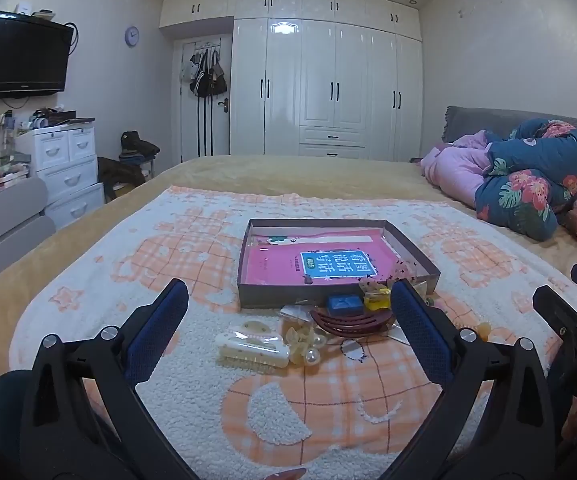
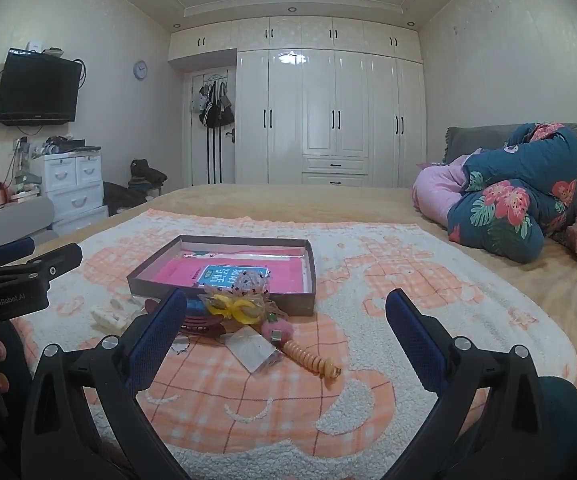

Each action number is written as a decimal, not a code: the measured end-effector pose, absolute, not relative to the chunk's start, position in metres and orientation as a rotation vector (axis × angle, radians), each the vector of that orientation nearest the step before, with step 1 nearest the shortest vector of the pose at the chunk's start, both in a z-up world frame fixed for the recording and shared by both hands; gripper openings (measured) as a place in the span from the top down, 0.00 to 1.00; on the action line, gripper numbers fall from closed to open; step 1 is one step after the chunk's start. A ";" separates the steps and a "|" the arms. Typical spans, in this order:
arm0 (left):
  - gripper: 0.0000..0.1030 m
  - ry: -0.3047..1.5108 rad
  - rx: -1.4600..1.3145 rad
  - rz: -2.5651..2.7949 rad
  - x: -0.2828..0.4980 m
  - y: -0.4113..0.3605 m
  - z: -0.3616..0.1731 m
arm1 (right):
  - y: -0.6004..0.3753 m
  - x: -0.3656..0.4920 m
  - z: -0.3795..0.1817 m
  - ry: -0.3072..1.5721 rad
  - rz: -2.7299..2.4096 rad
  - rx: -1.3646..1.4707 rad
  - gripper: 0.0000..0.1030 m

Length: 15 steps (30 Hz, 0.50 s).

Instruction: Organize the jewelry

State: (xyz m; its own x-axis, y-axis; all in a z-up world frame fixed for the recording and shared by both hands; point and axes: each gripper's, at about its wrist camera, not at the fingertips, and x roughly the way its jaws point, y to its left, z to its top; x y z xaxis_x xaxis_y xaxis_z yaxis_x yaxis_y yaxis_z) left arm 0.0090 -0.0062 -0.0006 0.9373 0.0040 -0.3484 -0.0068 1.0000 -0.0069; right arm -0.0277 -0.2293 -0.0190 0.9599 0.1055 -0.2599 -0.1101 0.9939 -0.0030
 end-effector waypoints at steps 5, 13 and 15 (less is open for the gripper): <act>0.10 0.349 -0.012 0.001 0.001 -0.001 0.004 | -0.228 -0.029 -0.018 0.262 0.110 -0.019 0.06; 0.10 0.345 -0.009 0.001 0.002 -0.004 0.006 | -0.230 -0.029 -0.017 0.259 0.111 -0.018 0.06; 0.10 0.346 -0.009 -0.001 0.002 -0.004 0.006 | -0.230 -0.029 -0.018 0.261 0.109 -0.018 0.06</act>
